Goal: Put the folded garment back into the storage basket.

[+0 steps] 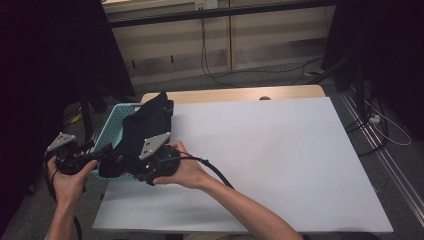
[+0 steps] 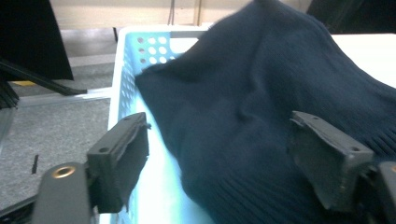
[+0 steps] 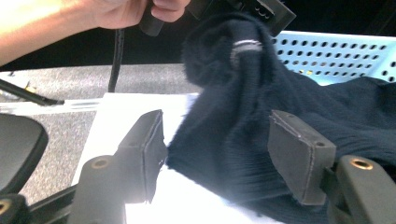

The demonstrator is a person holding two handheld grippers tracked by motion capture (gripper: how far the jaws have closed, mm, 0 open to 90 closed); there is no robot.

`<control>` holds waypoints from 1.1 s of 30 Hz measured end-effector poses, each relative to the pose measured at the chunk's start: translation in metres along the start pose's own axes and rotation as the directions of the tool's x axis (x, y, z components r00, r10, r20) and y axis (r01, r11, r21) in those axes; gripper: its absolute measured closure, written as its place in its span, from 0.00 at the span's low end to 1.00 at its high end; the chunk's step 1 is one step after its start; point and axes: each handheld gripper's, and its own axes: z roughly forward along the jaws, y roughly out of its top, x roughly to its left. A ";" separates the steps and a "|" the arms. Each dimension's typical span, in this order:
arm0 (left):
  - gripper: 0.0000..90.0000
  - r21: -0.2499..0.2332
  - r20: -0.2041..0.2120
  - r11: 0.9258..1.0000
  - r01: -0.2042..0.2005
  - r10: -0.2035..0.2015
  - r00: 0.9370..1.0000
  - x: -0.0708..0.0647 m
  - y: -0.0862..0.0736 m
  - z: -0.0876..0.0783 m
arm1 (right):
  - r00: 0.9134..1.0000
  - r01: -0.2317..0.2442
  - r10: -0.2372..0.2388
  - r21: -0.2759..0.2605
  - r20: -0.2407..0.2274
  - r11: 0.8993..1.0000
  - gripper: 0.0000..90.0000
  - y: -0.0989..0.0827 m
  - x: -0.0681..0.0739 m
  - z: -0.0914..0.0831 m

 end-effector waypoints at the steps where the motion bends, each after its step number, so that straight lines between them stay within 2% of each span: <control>1: 0.21 0.000 0.000 1.000 0.000 0.000 1.000 0.000 0.000 0.000 | 1.000 0.009 -0.009 0.008 0.003 1.000 0.40 0.000 0.002 0.001; 6: 0.20 0.010 0.007 1.000 0.006 -0.006 1.000 -0.004 -0.012 -0.004 | 0.999 0.030 -0.031 0.042 0.021 0.999 0.40 -0.005 0.005 0.008; 7: 0.18 0.020 -0.003 1.000 0.007 -0.007 1.000 -0.004 -0.014 -0.004 | 0.999 0.034 -0.035 0.045 0.025 0.998 0.42 -0.006 0.005 0.009; 12: 0.18 0.034 -0.005 0.999 0.033 -0.033 0.999 -0.005 -0.021 -0.008 | 0.996 0.055 -0.060 0.066 0.064 0.996 0.56 -0.008 0.003 0.009; 15: 0.18 0.002 -0.011 0.999 0.041 -0.041 0.999 -0.004 -0.018 -0.015 | 0.994 0.054 -0.061 0.073 0.087 0.996 0.66 -0.009 0.002 0.010; 18: 0.18 -0.014 0.035 0.999 0.044 -0.044 0.998 -0.006 -0.016 -0.021 | 0.994 0.043 -0.050 0.070 0.099 0.997 0.79 -0.009 -0.001 0.010; 20: 0.18 -0.009 0.037 1.000 0.028 -0.027 0.999 -0.010 -0.016 -0.021 | 0.996 0.026 -0.032 0.068 0.086 0.997 0.88 -0.010 -0.004 0.009; 23: 0.18 -0.005 0.050 0.999 0.035 -0.035 0.998 -0.009 -0.021 -0.020 | 0.997 0.001 -0.006 0.062 0.076 0.998 0.91 -0.011 -0.006 0.009; 25: 0.18 0.008 0.071 0.998 0.068 -0.068 0.995 -0.007 -0.025 -0.019 | 0.997 -0.004 0.000 0.059 0.077 0.998 0.92 -0.011 -0.007 0.009; 26: 0.21 0.022 0.098 0.997 0.075 -0.077 0.992 -0.006 -0.027 -0.018 | 0.997 -0.004 0.000 0.059 0.079 0.998 0.92 -0.011 -0.006 0.010; 27: 0.27 0.024 0.116 0.998 0.066 -0.069 0.991 -0.007 -0.029 -0.017 | 0.997 -0.002 -0.002 0.059 0.080 0.998 0.92 -0.011 -0.006 0.010; 28: 0.32 0.020 0.116 0.997 0.069 -0.071 0.991 -0.008 -0.030 -0.017 | 0.997 -0.001 -0.004 0.061 0.080 0.998 0.93 -0.010 -0.006 0.010; 29: 0.32 0.026 0.122 0.997 0.078 -0.081 0.989 -0.007 -0.031 -0.017 | 0.997 0.000 -0.005 0.061 0.078 0.998 0.93 -0.010 -0.006 0.010; 30: 0.36 0.026 0.142 0.996 0.088 -0.091 0.986 -0.007 -0.031 -0.017 | 0.997 -0.003 -0.002 0.062 0.077 0.998 0.93 -0.010 -0.007 0.010; 31: 0.42 0.032 0.163 0.995 0.096 -0.100 0.982 -0.007 -0.032 -0.016 | 0.997 -0.003 -0.002 0.060 0.077 0.998 0.93 -0.010 -0.007 0.010; 33: 0.59 0.040 0.180 0.996 0.079 -0.084 0.980 -0.009 -0.032 -0.016 | 0.997 -0.006 0.001 0.057 0.078 0.998 0.93 -0.009 -0.007 0.011</control>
